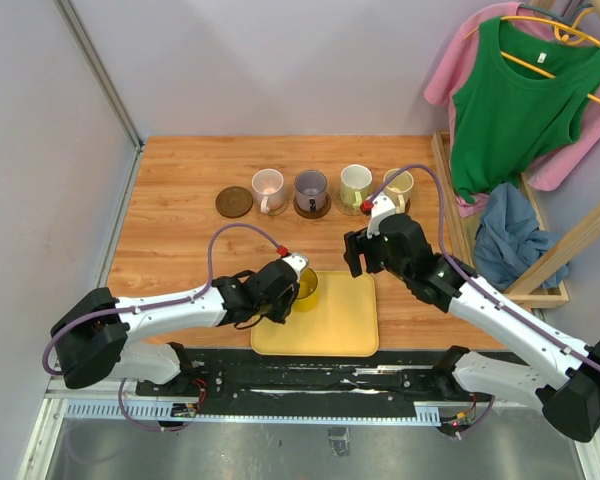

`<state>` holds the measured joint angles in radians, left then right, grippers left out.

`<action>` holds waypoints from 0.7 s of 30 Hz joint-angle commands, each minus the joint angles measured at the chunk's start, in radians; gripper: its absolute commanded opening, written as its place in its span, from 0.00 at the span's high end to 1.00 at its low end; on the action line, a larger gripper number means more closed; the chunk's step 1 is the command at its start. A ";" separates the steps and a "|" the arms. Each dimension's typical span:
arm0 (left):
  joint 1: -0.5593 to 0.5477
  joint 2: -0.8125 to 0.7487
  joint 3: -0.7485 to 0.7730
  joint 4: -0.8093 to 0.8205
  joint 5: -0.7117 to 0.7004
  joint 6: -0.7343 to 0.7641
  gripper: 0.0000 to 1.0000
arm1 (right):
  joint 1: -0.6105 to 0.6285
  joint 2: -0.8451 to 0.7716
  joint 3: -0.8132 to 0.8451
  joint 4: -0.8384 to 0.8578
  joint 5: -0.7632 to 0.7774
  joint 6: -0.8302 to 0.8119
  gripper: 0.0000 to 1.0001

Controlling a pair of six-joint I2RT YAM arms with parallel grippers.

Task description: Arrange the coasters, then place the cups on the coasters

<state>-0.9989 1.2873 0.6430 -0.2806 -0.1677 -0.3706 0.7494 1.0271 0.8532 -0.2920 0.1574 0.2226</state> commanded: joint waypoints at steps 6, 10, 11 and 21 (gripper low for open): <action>-0.008 -0.110 0.038 0.008 -0.124 -0.006 0.99 | -0.016 -0.033 -0.035 0.028 0.040 0.016 0.25; -0.009 -0.166 0.074 -0.023 -0.206 -0.007 0.99 | -0.016 -0.034 -0.043 0.033 0.055 0.020 0.25; -0.009 -0.179 0.085 -0.034 -0.226 -0.008 0.99 | -0.016 -0.033 -0.046 0.034 0.060 0.021 0.26; -0.008 -0.271 0.102 -0.058 -0.478 -0.048 0.99 | -0.017 -0.040 -0.070 0.047 0.101 0.018 0.26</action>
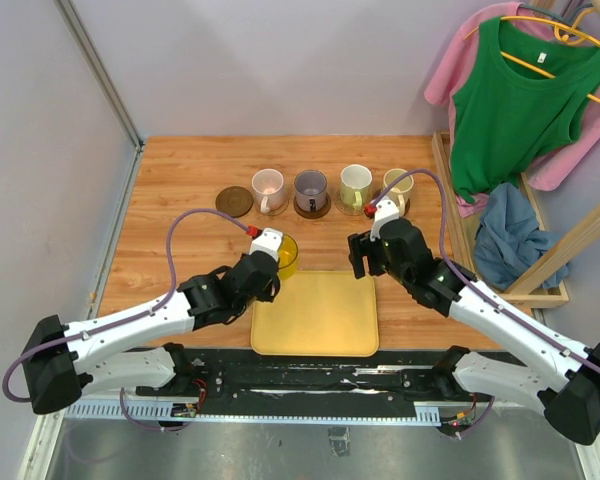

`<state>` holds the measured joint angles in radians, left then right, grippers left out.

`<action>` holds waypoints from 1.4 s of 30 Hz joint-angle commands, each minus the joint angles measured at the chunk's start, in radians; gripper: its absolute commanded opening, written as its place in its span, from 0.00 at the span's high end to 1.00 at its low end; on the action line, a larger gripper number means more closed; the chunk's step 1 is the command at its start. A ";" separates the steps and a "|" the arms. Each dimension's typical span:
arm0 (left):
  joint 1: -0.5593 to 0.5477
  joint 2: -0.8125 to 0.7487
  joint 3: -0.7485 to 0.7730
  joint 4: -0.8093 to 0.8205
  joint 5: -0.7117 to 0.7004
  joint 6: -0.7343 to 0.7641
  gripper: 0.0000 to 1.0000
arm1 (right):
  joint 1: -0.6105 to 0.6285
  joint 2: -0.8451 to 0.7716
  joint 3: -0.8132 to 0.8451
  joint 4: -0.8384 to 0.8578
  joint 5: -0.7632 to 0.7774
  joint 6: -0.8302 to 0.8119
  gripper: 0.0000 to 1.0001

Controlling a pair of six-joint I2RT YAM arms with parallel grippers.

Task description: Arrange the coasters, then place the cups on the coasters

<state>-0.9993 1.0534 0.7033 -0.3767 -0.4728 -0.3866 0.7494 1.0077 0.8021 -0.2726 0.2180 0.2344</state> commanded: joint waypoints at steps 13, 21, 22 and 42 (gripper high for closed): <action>0.242 -0.199 -0.093 0.293 -0.214 0.075 1.00 | -0.032 -0.026 -0.043 0.041 0.058 -0.011 0.26; 0.573 -0.093 -0.097 0.450 0.056 0.148 1.00 | -0.071 -0.003 -0.031 0.055 0.042 -0.034 0.26; 0.600 -0.061 -0.088 0.468 0.080 0.157 0.99 | -0.077 0.002 -0.027 0.057 0.039 -0.035 0.26; 0.812 0.539 0.309 0.574 0.303 0.244 1.00 | -0.184 0.047 0.020 0.105 -0.001 -0.023 0.27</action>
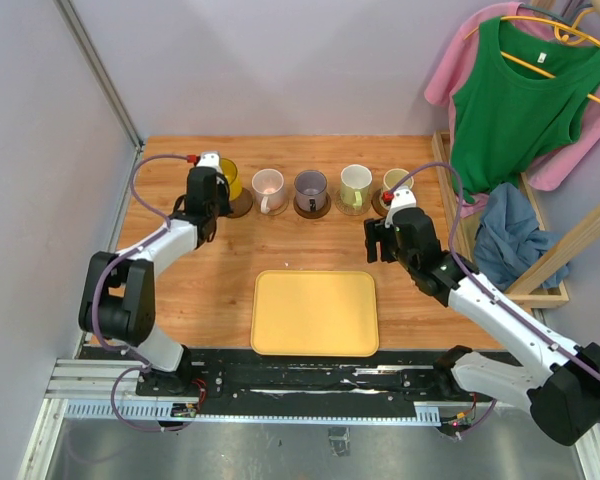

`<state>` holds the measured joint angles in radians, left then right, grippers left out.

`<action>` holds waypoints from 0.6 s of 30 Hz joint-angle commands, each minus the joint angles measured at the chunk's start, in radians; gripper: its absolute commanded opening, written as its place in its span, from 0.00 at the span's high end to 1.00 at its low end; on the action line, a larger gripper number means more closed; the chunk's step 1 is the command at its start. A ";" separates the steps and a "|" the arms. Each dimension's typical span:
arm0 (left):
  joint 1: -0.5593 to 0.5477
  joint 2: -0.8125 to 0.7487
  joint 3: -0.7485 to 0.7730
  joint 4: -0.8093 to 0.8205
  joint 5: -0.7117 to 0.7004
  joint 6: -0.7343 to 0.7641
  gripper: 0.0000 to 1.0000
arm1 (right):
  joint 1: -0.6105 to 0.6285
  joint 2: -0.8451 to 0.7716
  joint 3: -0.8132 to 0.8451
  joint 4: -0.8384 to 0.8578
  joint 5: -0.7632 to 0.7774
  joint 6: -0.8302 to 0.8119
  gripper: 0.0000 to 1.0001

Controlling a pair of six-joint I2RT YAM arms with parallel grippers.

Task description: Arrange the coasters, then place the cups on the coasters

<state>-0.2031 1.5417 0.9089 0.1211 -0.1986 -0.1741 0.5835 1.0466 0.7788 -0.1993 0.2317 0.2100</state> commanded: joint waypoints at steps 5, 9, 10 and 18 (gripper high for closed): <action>0.018 0.130 0.182 0.033 0.035 0.038 1.00 | -0.022 0.014 0.046 0.033 -0.020 0.006 0.27; 0.018 0.169 0.210 0.013 0.042 0.037 0.99 | -0.024 0.015 0.047 0.032 -0.027 0.009 0.27; 0.018 0.177 0.215 0.008 0.042 0.037 0.99 | -0.025 0.017 0.047 0.032 -0.030 0.009 0.27; 0.018 0.209 0.227 -0.026 0.050 0.027 0.99 | -0.027 0.028 0.053 0.032 -0.047 0.012 0.27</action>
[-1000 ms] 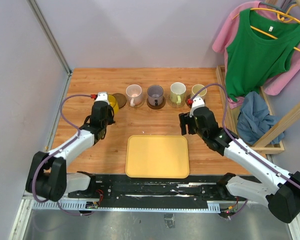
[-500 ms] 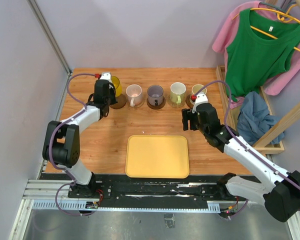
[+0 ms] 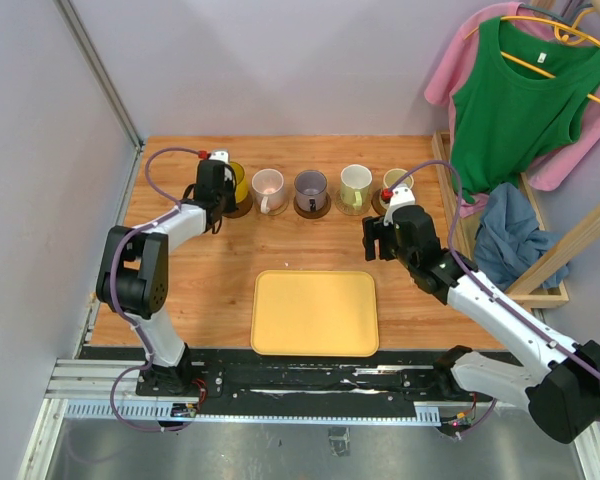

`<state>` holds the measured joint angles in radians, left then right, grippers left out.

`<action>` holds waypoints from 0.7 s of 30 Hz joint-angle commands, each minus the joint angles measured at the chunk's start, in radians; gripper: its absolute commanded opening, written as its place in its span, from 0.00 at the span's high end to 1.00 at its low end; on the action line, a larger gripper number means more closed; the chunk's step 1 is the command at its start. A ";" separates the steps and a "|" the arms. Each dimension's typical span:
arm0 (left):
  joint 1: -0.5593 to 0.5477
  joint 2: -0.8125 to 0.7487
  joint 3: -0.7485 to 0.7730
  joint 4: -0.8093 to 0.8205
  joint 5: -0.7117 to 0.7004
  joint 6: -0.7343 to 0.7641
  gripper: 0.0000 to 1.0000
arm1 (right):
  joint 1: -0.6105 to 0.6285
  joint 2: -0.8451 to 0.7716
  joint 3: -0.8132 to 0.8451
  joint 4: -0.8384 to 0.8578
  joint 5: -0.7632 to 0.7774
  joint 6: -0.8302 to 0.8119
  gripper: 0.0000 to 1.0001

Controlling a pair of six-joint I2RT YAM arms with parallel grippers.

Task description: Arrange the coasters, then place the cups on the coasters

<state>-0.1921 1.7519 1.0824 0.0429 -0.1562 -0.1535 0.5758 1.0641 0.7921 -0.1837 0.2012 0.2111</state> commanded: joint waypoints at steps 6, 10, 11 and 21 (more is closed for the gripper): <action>0.006 0.011 0.056 0.039 0.001 -0.001 0.99 | -0.019 0.020 0.042 0.017 -0.027 0.011 0.27; 0.006 0.017 0.052 0.040 -0.004 -0.005 1.00 | -0.019 0.020 0.042 0.016 -0.031 0.014 0.27; 0.007 0.018 0.051 0.040 -0.006 -0.003 0.99 | -0.020 0.020 0.040 0.016 -0.031 0.013 0.27; 0.006 0.040 0.036 0.054 -0.016 -0.003 0.99 | -0.019 0.026 0.037 0.014 -0.039 0.016 0.27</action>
<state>-0.1921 1.7912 1.0931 0.0124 -0.1589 -0.1577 0.5755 1.0851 0.7956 -0.1833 0.1726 0.2123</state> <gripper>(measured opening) 0.222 0.735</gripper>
